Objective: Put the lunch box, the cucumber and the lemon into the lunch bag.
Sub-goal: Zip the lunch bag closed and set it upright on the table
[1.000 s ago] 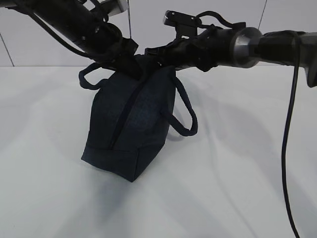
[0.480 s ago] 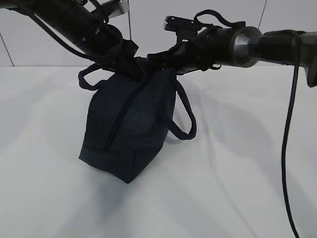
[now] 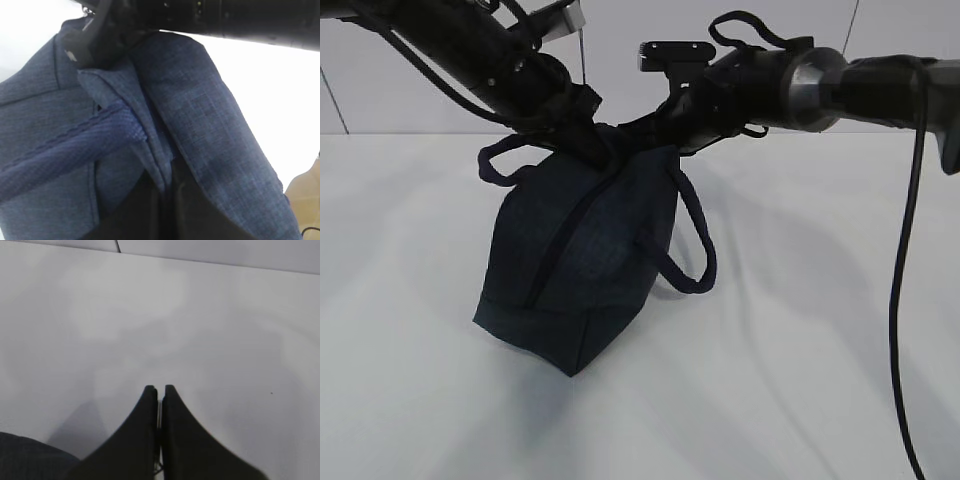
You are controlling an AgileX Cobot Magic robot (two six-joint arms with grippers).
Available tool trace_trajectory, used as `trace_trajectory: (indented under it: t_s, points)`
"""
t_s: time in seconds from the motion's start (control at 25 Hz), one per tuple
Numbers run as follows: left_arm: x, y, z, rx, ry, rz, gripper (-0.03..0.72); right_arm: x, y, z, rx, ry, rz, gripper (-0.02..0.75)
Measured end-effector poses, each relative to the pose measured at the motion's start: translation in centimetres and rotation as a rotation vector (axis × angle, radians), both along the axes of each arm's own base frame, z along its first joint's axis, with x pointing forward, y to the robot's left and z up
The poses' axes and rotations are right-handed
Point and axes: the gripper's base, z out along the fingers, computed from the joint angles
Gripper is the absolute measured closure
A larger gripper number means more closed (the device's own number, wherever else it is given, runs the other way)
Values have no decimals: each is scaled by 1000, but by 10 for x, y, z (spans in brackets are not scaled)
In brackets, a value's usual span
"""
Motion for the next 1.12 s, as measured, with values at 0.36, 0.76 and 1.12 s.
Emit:
trace_trajectory:
  t_s: [0.36, 0.76, 1.12]
  points:
    - [-1, 0, 0, 4, 12, -12, 697, -3, 2, 0, -10, 63, 43, 738]
    - [-3, 0, -1, 7, 27, -23, 697, -8, 2, 13, -72, 161, 108, 738]
    - [-4, 0, -1, 10, 29, -28, 697, -11, 4, 13, -15, 251, 107, 738]
